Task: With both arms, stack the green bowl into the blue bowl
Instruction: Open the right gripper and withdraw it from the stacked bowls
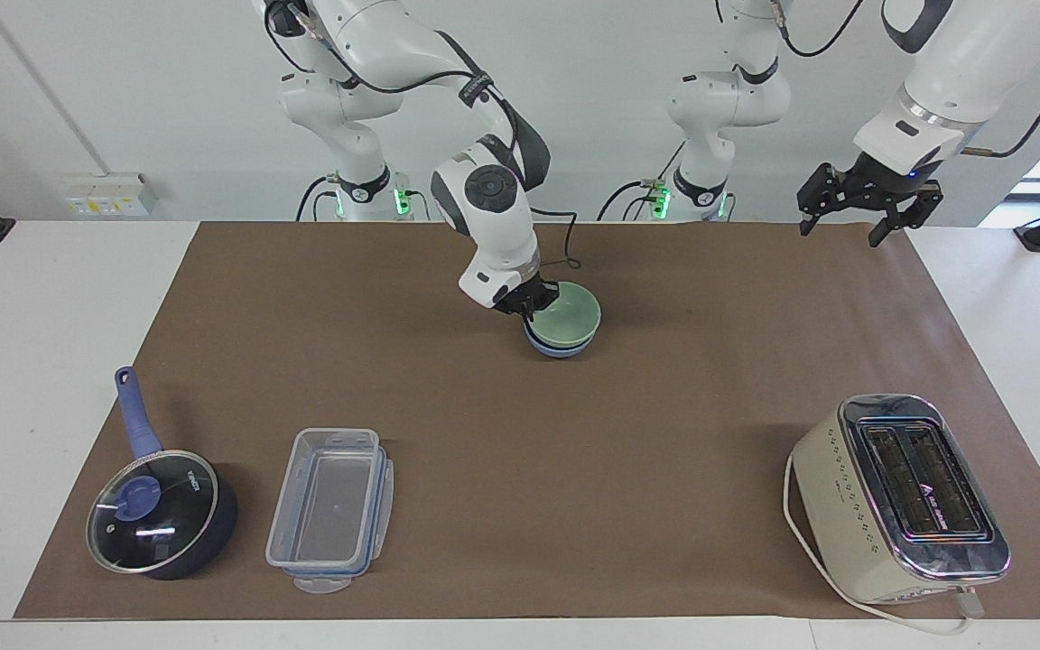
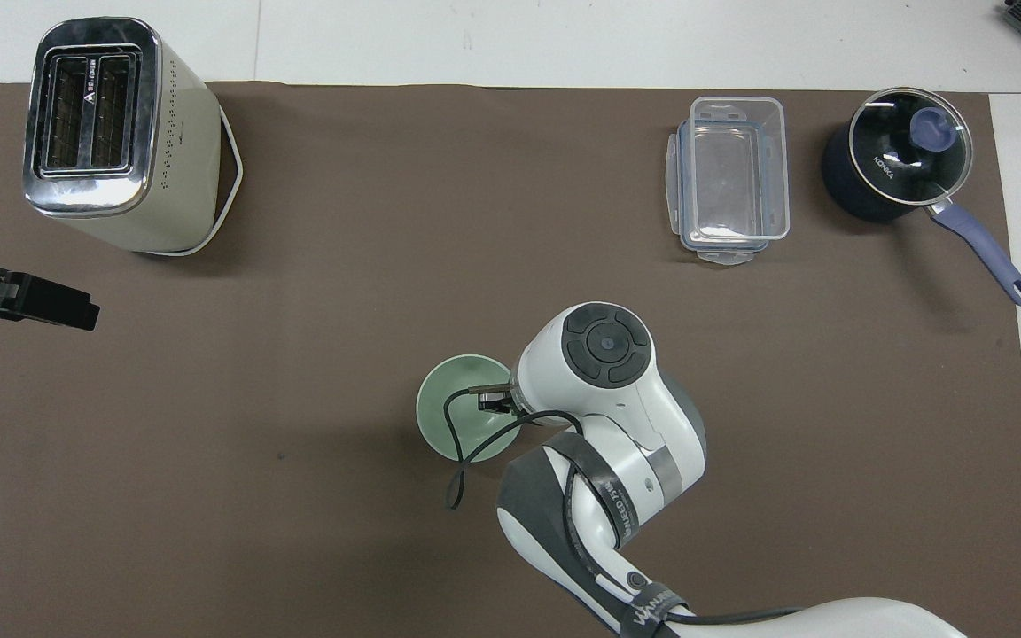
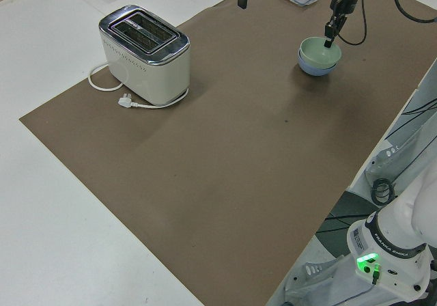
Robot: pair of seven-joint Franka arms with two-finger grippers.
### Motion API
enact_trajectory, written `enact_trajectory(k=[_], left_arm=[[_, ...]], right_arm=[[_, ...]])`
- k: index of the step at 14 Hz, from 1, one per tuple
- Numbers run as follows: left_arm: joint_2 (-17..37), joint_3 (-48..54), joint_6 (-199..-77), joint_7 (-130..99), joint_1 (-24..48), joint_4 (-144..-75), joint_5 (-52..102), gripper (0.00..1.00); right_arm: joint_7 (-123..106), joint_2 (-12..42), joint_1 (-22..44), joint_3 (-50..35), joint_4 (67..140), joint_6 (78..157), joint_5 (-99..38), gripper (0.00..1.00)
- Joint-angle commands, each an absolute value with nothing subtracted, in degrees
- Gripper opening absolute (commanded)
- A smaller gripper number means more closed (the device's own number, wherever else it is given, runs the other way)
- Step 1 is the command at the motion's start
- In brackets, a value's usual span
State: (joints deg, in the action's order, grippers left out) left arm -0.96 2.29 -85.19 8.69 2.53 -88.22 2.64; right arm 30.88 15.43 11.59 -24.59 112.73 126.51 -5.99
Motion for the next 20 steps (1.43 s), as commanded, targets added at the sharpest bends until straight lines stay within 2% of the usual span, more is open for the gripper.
enact_trajectory(k=[1,2,3,4,5,12,16,20], left_arm=[[-2.5,2.5,-86.1,7.9,2.5,-90.2,2.6,1.0],[-2.5,2.5,-86.1,7.9,2.5,-90.2,2.6,1.0],[-2.5,2.5,-86.2,7.9,2.5,-90.2,2.6,1.0],[-2.5,2.5,-86.2,7.9,2.5,-90.2,2.6,1.0],[-2.5,2.5,-86.2,7.9,2.5,-90.2,2.6,1.0],[-2.5,2.5,-86.1,8.1,2.5,-90.1,2.6,1.0],[-2.5,2.5,-85.8,8.5,2.5,-89.9,2.6,1.0],[-2.3,2.5,-86.2,8.6,2.1,-89.7,2.5,1.0]], right_arm=[[29.5,15.6,11.2,-24.9,113.1,128.0,-6.2,0.32],[29.9,15.6,11.3,-24.9,112.9,127.8,-6.2,0.38],[30.1,15.6,11.4,-24.9,112.6,127.7,-6.1,0.49],[30.1,15.3,11.3,-24.9,112.2,127.3,-6.2,0.7],[30.0,14.9,11.3,-24.8,112.1,127.1,-6.2,1.0],[29.8,7.1,6.3,-24.2,111.3,125.0,-2.0,1.0],[29.1,6.0,-0.6,-24.1,103.7,116.8,4.0,1.0],[29.1,0.9,-7.0,-24.3,100.7,110.0,2.8,1.0]])
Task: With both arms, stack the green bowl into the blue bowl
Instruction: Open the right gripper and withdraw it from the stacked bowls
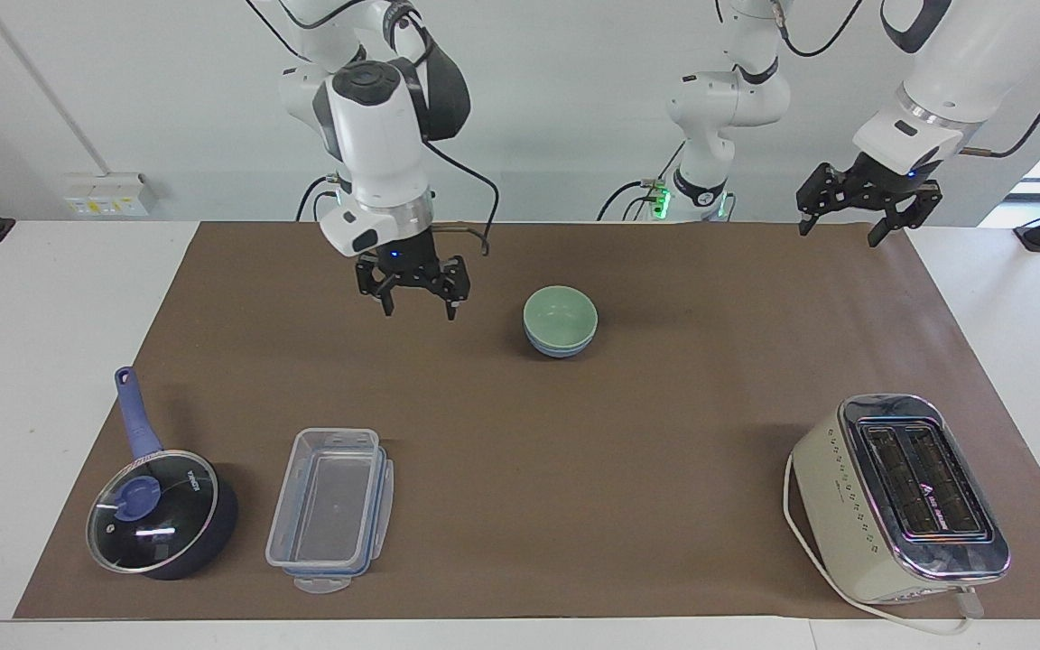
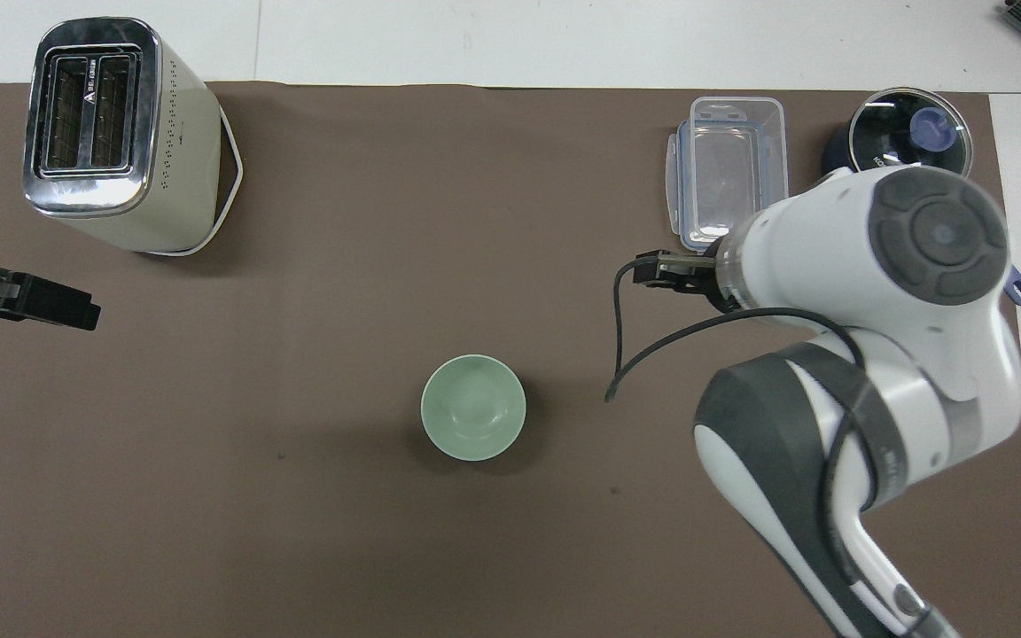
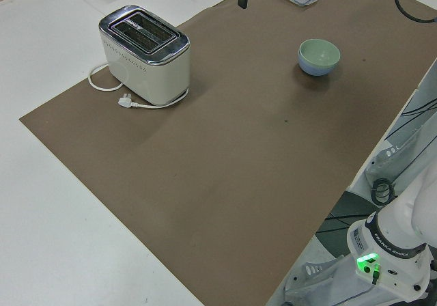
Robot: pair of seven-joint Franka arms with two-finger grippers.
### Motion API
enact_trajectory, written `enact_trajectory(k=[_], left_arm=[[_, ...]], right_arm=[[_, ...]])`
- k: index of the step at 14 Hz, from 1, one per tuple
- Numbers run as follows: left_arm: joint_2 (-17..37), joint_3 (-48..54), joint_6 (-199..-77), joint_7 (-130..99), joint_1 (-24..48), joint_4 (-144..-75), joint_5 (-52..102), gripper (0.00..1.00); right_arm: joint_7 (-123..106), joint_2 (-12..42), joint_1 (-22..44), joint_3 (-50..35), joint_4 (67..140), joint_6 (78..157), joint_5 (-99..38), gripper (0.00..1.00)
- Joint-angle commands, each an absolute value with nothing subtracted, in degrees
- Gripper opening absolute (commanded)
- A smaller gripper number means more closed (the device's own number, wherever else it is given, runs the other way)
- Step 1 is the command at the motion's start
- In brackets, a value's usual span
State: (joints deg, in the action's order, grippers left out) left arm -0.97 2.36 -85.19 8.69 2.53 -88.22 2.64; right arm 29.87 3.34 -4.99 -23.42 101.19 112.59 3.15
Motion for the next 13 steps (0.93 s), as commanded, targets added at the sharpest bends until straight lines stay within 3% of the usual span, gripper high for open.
enact_trajectory(k=[1,3,6,13], left_arm=[[-2.2,2.5,-86.4,8.5,2.0,-89.7,2.5,1.0],[-2.2,2.4,-86.5,8.4,1.7,-89.5,2.5,1.0],[-2.1,2.3,-86.5,8.4,1.6,-89.1,2.3,1.0],[-2.3,2.4,-86.4,8.2,1.6,-88.5,0.4,1.0]], right_arm=[[29.1,-0.2,-7.0,-24.1,100.7,109.0,2.7,1.0],[29.0,-1.6,-7.3,-23.9,100.5,106.5,2.2,1.0],[27.5,-3.1,-7.6,-20.4,94.9,96.6,0.9,1.0],[13.9,-6.1,-1.5,-2.4,91.7,86.3,0.9,1.0]])
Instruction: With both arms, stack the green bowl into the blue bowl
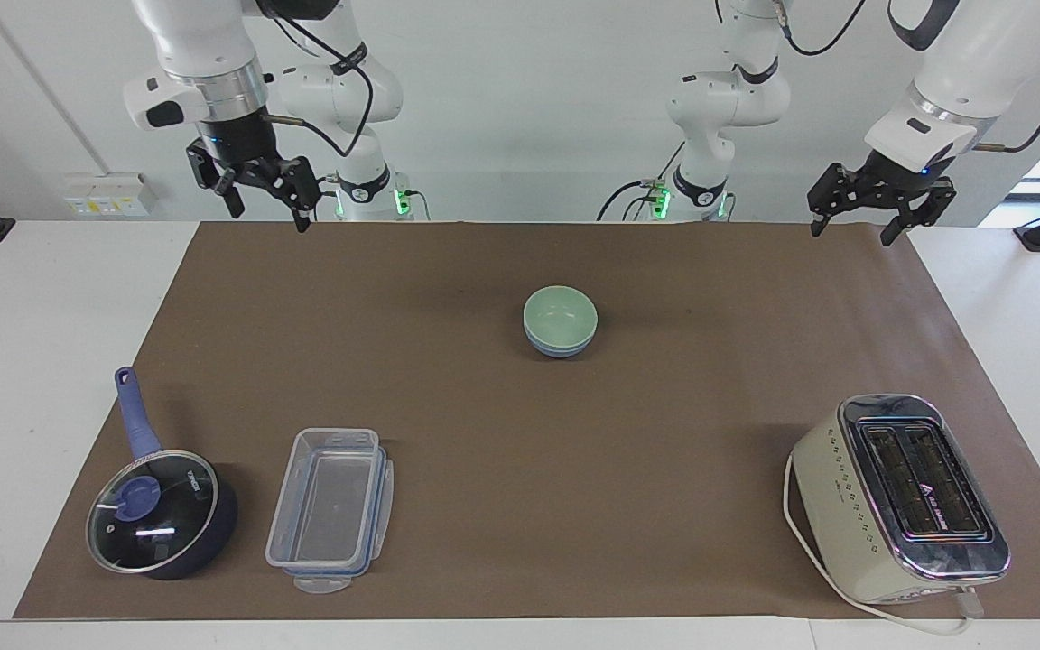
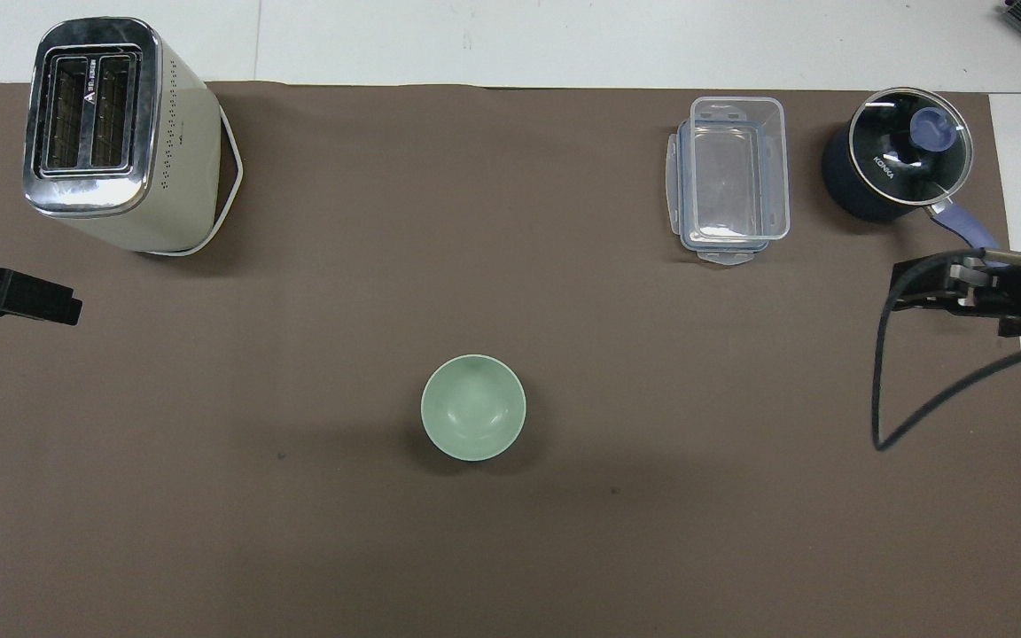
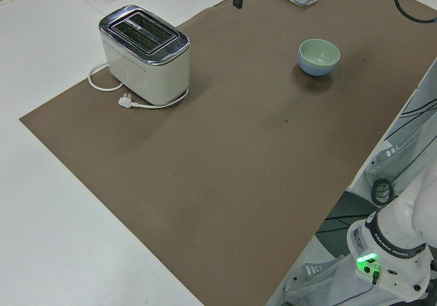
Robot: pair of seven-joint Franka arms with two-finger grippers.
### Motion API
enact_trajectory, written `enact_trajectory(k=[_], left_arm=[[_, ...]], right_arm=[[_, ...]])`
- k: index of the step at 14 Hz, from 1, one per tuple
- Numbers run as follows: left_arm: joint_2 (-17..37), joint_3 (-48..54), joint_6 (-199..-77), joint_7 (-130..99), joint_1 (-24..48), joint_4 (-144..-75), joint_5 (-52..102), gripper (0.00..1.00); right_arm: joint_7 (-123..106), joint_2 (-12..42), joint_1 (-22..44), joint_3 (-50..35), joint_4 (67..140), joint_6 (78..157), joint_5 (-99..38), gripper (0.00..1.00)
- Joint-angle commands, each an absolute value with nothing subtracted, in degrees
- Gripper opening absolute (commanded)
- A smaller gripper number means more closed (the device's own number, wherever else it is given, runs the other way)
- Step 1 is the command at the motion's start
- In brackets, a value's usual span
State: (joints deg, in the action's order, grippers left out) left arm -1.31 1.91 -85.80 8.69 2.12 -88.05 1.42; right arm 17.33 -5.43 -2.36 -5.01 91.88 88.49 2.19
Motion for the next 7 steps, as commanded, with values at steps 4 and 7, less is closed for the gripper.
enact_trajectory(k=[4,7], left_arm=[[-2.4,2.4,-86.6,7.6,1.6,-88.7,0.5,1.0],[-2.5,2.4,-86.6,7.6,1.7,-88.8,0.6,1.0]], right_arm=[[9.8,-7.1,-2.6,-1.2,92.2,85.4,0.9,1.0],[9.8,-8.3,-2.6,-1.1,93.4,84.2,-1.0,1.0]])
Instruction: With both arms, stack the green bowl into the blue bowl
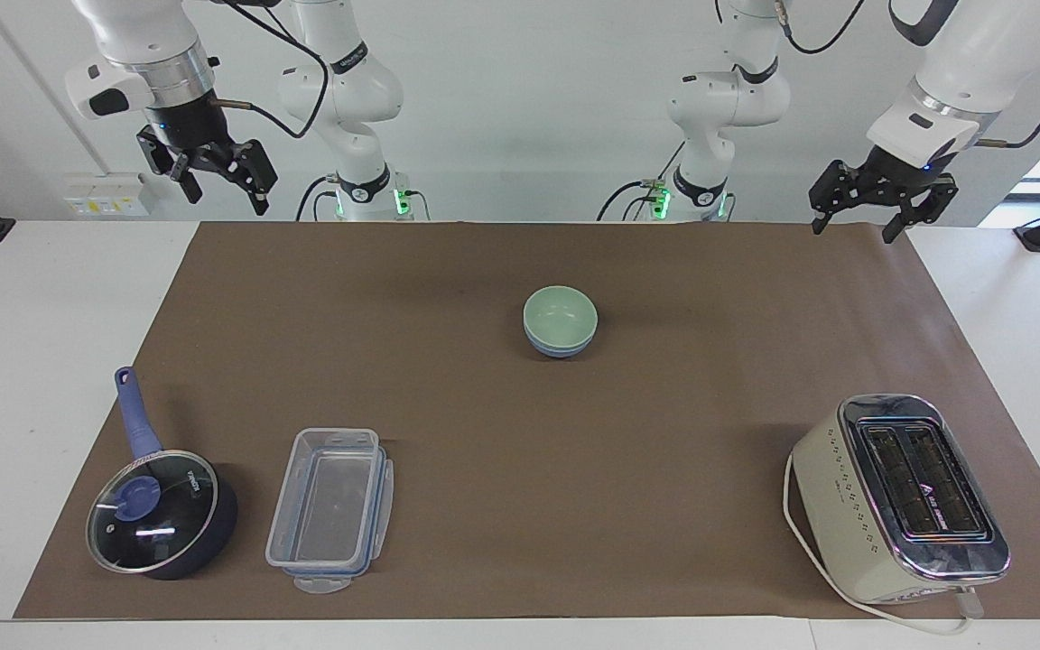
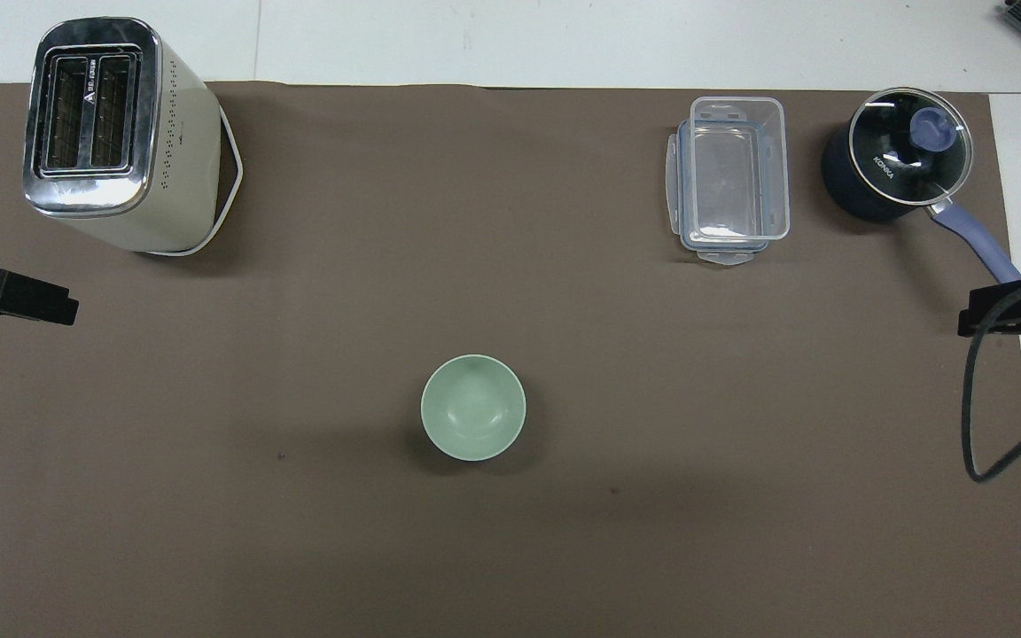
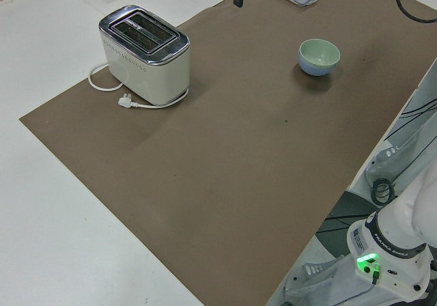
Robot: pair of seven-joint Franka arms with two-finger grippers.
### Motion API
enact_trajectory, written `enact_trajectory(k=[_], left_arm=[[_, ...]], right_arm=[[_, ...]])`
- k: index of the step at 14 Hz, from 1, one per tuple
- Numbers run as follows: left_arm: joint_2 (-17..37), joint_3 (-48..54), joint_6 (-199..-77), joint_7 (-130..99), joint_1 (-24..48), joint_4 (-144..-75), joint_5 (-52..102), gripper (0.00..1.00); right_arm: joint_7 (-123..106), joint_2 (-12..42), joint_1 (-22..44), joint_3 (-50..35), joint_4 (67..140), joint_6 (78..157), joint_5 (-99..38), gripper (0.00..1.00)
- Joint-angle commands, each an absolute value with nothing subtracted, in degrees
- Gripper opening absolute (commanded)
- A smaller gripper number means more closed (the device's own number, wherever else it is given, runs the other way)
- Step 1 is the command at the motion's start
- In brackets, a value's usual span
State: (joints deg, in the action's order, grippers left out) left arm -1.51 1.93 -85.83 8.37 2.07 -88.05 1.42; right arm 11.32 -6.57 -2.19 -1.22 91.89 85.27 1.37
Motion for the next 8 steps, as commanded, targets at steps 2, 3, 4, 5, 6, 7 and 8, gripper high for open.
enact_trajectory(k=[2,3,4,5,6,7,8], left_arm=[[-2.5,2.4,-86.7,7.6,1.7,-88.8,0.7,1.0],[-2.5,2.4,-86.6,7.6,1.7,-88.8,0.7,1.0],[-2.5,2.4,-86.6,7.6,1.7,-88.9,0.6,1.0],[-2.5,2.4,-86.6,7.7,1.7,-88.8,0.7,1.0],[-2.5,2.4,-86.6,7.7,1.7,-88.8,0.7,1.0],[-2.5,2.4,-86.6,7.6,1.7,-88.9,0.7,1.0],[-2.5,2.4,-86.6,7.7,1.7,-88.9,0.7,1.0]], right_arm=[[9.5,-7.7,-3.1,-0.2,92.0,82.5,-4.2,1.0],[7.9,-8.1,-2.7,1.7,92.4,82.5,-3.7,1.0],[4.9,-8.1,-2.3,1.8,92.5,82.8,-2.9,1.0],[3.6,-8.1,-2.1,1.7,92.5,83.7,-1.2,1.0],[3.7,-8.1,-2.0,1.6,92.5,84.4,-0.4,1.0],[3.8,-8.0,-2.0,1.5,92.6,84.6,-0.2,1.0],[3.8,-7.9,-2.0,1.3,92.6,84.9,0.1,1.0]])
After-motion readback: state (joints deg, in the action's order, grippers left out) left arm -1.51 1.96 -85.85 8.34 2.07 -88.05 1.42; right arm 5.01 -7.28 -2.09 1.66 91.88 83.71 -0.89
